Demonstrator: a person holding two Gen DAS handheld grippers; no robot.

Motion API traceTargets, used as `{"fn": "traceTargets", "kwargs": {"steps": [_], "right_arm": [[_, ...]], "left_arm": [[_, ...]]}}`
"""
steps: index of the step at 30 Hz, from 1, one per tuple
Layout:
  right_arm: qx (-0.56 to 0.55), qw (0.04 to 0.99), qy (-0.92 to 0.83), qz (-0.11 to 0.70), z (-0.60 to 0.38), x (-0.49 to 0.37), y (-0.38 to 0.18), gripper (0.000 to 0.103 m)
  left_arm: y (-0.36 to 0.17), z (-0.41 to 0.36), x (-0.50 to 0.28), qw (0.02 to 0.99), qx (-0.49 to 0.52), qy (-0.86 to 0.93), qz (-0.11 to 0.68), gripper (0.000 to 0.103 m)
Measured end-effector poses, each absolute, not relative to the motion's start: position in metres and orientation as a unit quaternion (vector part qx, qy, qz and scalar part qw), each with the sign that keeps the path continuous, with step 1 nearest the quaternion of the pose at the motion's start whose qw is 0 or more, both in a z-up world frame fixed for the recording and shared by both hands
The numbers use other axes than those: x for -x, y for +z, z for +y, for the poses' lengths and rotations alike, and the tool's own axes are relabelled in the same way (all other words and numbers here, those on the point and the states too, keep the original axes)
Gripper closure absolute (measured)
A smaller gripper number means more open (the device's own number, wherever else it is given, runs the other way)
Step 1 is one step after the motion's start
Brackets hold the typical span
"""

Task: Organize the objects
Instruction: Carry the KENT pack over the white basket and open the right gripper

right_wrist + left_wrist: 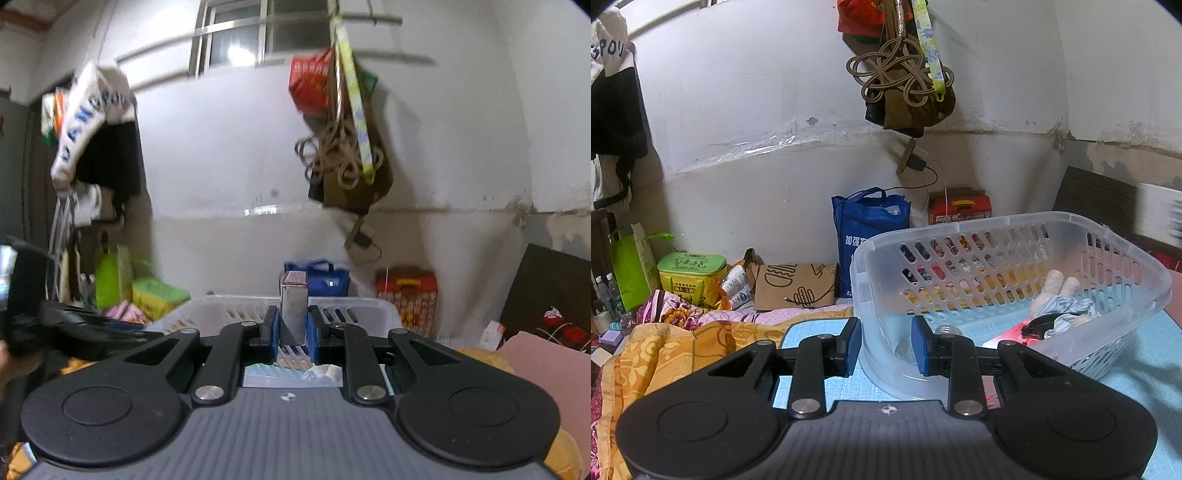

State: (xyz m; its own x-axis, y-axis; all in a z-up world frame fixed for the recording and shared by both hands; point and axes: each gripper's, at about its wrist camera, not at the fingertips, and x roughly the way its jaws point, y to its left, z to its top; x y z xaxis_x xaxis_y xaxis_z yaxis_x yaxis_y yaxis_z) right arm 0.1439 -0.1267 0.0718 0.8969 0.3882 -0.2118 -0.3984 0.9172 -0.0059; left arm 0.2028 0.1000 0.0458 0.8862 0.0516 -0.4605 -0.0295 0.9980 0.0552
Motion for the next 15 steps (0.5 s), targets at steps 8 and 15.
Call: {"fn": "traceTargets", "kwargs": {"steps": [8,15], "right_arm": [[0.038,0.962,0.224,0.149,-0.097,-0.187,0.061,0.084],[0.01,0.966,0.216,0.142,-0.107,-0.185,0.053,0.023]], "left_arm": [[0.045,0.099,-0.203,0.971,-0.024,0.019,0.236,0.07],[0.045,0.1,-0.203,0.971,-0.022,0.017,0.236,0.069]]}}
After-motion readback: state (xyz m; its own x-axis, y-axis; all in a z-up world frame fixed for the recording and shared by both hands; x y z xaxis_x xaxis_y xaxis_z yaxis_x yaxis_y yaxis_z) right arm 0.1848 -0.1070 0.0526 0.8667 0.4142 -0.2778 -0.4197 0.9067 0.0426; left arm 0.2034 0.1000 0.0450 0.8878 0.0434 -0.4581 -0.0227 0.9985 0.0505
